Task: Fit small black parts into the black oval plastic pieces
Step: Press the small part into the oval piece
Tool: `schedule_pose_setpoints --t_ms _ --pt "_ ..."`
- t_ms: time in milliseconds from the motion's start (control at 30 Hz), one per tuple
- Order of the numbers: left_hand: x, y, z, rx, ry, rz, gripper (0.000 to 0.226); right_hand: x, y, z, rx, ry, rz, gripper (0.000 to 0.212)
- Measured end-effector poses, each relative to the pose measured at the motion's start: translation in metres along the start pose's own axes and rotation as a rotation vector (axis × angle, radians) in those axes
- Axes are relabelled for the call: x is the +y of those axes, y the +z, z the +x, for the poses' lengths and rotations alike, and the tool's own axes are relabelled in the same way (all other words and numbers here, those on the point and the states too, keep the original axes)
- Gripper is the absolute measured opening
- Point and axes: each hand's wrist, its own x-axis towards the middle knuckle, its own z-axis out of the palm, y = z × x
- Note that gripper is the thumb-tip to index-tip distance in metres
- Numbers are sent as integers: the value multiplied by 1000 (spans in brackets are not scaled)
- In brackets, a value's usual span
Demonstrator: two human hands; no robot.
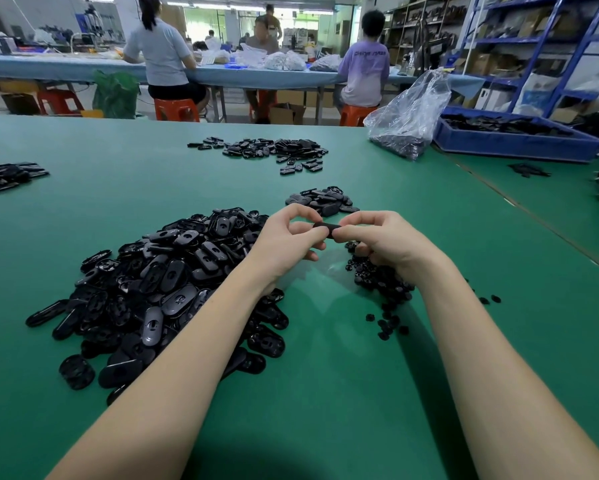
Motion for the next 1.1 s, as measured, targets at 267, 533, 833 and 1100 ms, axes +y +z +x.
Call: schedule_pose_setpoints --t_ms 267,533,833,1100 --pt "-5 0 2 20 -4 20 14 1 9 3 82 -77 -127 10" --pt "-11 4 7 109 -31 151 13 5 15 7 153 -117 -214 15" --pt "-13 -2 5 90 -69 60 14 5 11 4 98 -205 -227 17" --pt "-11 -13 11 112 -77 144 19 9 17 18 236 -209 -377 10"
